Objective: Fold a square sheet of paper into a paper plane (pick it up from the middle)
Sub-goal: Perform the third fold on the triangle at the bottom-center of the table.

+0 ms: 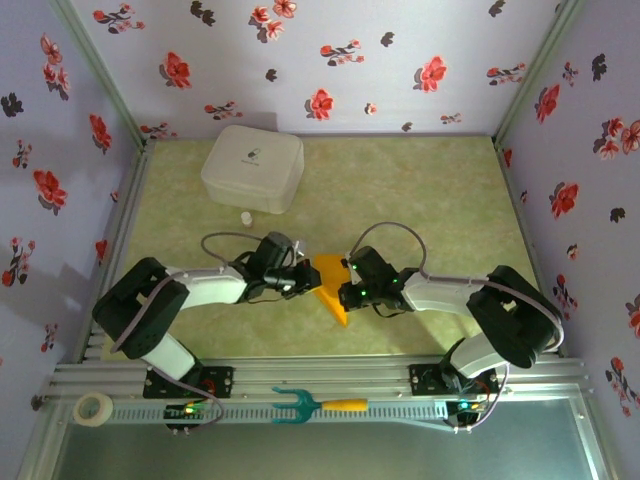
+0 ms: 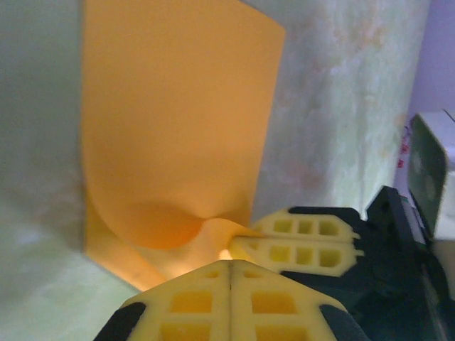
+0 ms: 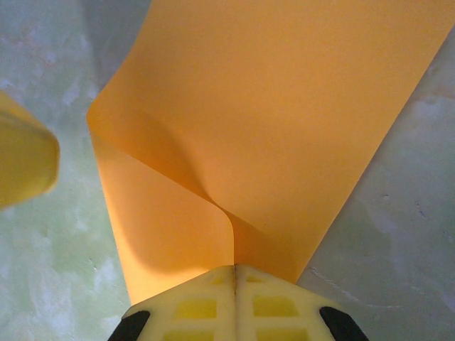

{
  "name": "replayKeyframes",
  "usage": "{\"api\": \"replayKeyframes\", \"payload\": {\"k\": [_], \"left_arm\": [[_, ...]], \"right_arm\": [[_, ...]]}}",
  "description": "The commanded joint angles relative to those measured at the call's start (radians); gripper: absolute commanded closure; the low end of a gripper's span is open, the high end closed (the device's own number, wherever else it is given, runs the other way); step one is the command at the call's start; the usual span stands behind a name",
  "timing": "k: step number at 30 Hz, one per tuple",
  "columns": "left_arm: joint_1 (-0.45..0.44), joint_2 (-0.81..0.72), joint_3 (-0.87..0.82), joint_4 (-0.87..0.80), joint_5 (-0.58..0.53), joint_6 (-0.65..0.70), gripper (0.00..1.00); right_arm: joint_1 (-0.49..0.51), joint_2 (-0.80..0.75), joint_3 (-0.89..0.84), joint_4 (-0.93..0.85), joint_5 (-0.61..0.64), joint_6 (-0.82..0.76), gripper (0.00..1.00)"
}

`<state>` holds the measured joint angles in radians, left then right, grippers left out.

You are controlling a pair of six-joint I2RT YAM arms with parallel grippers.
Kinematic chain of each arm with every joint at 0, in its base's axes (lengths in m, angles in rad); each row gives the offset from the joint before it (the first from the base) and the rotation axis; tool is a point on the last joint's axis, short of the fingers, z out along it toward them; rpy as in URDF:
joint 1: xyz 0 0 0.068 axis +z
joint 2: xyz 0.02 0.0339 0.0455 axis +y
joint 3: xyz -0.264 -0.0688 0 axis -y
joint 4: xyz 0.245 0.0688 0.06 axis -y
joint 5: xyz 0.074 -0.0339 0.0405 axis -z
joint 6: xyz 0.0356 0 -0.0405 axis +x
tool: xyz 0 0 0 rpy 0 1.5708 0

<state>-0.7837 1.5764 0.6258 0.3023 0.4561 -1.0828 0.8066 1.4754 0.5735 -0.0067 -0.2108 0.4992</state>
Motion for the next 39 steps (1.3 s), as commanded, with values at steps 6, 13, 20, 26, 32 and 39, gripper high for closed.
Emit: {"api": "replayKeyframes", "payload": {"k": [6,13,20,26,32,39], "left_arm": [[-0.043,0.09,-0.019,0.23,0.038,-0.113,1.0],[-0.043,0.07,-0.056,0.202,0.023,-0.115,1.0],[-0.051,0.08,-0.061,0.215,0.028,-0.12,1.0],[-0.051,0.103,-0.06,0.203,0.022,-0.112,1.0],[-0.051,0.125,-0.051,0.141,0.01,-0.092,1.0],[-0.051,0.136,-0.054,0.065,-0.013,-0.066,1.0]], "right_arm": [[-0.007,0.01,0.007,-0.016,0.03,0.009,0.98],[-0.007,0.008,0.007,-0.018,0.035,0.009,0.98],[-0.006,0.007,0.006,-0.02,0.034,0.009,0.98],[-0.007,0.009,0.007,-0.02,0.033,0.01,0.98],[-0.006,0.008,0.008,-0.02,0.03,0.009,0.97],[-0.007,0.007,0.009,-0.019,0.028,0.009,0.97]]}}
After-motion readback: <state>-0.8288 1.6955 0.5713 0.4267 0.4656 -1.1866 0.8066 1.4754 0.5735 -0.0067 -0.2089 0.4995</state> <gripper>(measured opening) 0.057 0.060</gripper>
